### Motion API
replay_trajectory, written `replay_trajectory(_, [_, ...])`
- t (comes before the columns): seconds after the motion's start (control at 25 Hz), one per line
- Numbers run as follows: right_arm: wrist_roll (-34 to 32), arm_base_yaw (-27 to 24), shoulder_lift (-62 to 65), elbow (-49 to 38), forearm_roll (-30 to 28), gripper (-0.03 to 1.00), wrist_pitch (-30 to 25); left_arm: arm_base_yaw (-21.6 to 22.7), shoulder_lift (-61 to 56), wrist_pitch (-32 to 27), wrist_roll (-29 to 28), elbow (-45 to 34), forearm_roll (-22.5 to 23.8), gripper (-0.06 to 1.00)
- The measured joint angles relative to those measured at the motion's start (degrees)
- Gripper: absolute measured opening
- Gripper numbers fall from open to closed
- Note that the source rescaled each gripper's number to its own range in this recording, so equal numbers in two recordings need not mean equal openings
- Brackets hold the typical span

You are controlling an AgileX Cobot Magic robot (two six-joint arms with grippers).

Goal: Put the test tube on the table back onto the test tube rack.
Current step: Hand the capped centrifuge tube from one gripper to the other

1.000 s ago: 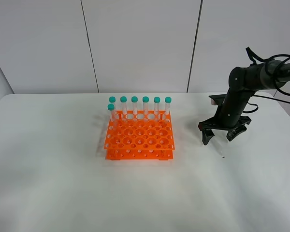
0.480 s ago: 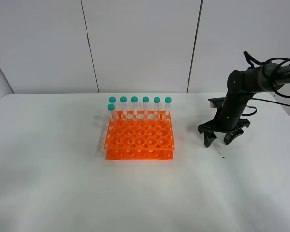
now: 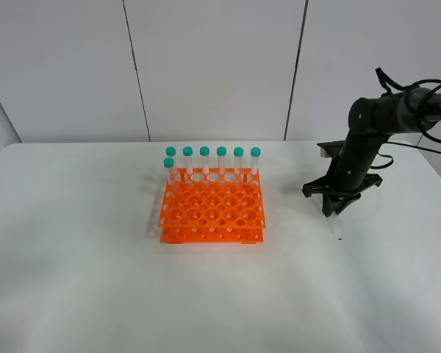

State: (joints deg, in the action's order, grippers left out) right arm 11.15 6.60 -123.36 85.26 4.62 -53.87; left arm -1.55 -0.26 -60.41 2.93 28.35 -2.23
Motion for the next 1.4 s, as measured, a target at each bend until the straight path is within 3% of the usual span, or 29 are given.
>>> replay_trajectory(0.28, [2.21,0.0,15.36,-1.96,-0.12,0.03,-3.14,0.0,0.0,0.0,0.0,0.0,0.0,1.0])
replay_trajectory(0.68, [10.54,0.0,42.94,-26.87,3.18,0.03,-5.76,0.0,0.0,0.0,0.0,0.0,0.0,1.0])
replay_trajectory(0.76, [15.1,0.0,44.69,-28.18,7.41,0.03,-4.36,0.0,0.0,0.0,0.0,0.0,0.0,1.0])
replay_trajectory(0.88, [27.27,0.0,44.48,-28.51,18.09,0.03,-1.13,0.0,0.0,0.0,0.0,0.0,0.0,1.0])
replay_trajectory(1.12, [53.42,0.19,40.4,-28.69,45.39,0.03,-2.09,0.0,0.0,0.0,0.0,0.0,0.0,1.0])
replay_trajectory(1.24, [61.01,2.58,37.52,-28.69,50.86,0.03,-2.38,0.0,0.0,0.0,0.0,0.0,0.0,1.0])
replay_trajectory(1.4, [63.09,8.92,34.42,-28.69,52.33,0.03,-0.96,0.0,0.0,0.0,0.0,0.0,0.0,1.0])
